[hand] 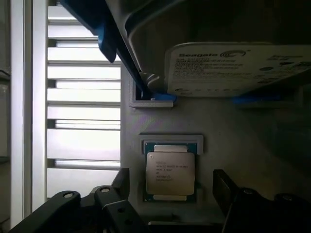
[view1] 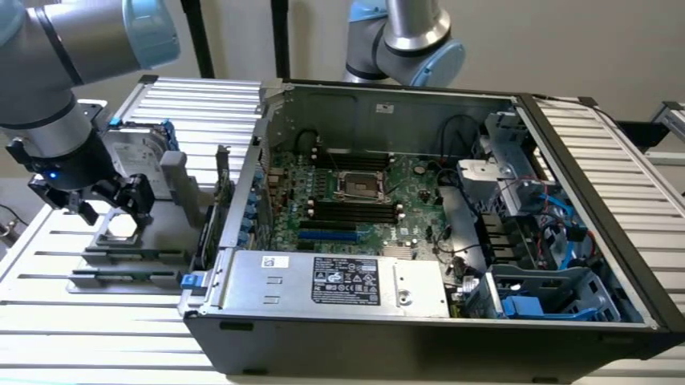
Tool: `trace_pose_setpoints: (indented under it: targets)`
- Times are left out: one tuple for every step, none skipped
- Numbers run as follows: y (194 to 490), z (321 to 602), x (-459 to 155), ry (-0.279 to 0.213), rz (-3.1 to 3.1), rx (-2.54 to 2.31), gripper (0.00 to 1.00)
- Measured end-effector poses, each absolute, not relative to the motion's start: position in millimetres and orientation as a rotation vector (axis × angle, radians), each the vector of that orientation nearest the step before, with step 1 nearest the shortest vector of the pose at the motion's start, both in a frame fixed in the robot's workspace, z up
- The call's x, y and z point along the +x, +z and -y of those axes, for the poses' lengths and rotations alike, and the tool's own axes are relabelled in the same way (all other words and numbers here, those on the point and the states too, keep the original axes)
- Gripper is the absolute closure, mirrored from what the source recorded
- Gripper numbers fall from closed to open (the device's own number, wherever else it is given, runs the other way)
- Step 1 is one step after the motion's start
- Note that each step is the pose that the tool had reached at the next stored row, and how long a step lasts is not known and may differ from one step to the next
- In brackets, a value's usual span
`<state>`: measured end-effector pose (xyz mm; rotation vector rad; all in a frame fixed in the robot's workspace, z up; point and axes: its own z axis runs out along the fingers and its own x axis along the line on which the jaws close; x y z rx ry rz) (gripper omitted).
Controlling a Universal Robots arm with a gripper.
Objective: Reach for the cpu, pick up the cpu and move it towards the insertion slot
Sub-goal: 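Pick up the cpu and move it towards the insertion slot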
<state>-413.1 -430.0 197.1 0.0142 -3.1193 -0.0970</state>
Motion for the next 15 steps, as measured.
trace_pose_setpoints:
  targets:
    - [196.6, 429.8, -413.2, -0.097, 3.119, 0.014, 0.22]
    - [196.0, 429.5, -413.3, -0.097, 3.119, 0.013, 0.22]
    - [195.4, 429.3, -413.7, -0.097, 3.119, 0.012, 0.22]
    - [194.7, 429.0, -414.1, -0.097, 3.119, 0.011, 0.22]
    - [193.8, 428.8, -414.6, -0.097, 3.119, 0.009, 0.22]
    - [192.9, 428.6, -414.8, -0.097, 3.120, 0.008, 0.22]
    - [192.1, 428.5, -414.8, -0.097, 3.120, 0.007, 0.22]
    - [191.4, 428.4, -414.8, -0.097, 3.120, 0.006, 0.22]
    - [190.9, 428.1, -415.0, -0.097, 3.119, 0.006, 0.22]
    - [190.5, 427.7, -415.0, -0.097, 3.119, 0.005, 0.22]
    - [190.2, 427.5, -415.0, -0.097, 3.119, 0.005, 0.22]
    - [190.0, 427.5, -415.2, -0.097, 3.119, 0.005, 0.22]
    - [189.9, 427.5, -415.2, -0.097, 3.119, 0.006, 0.22]
    - [189.7, 427.3, -415.2, -0.097, 3.119, 0.006, 0.22]
    - [189.3, 427.2, -415.2, -0.097, 3.119, 0.006, 0.22]
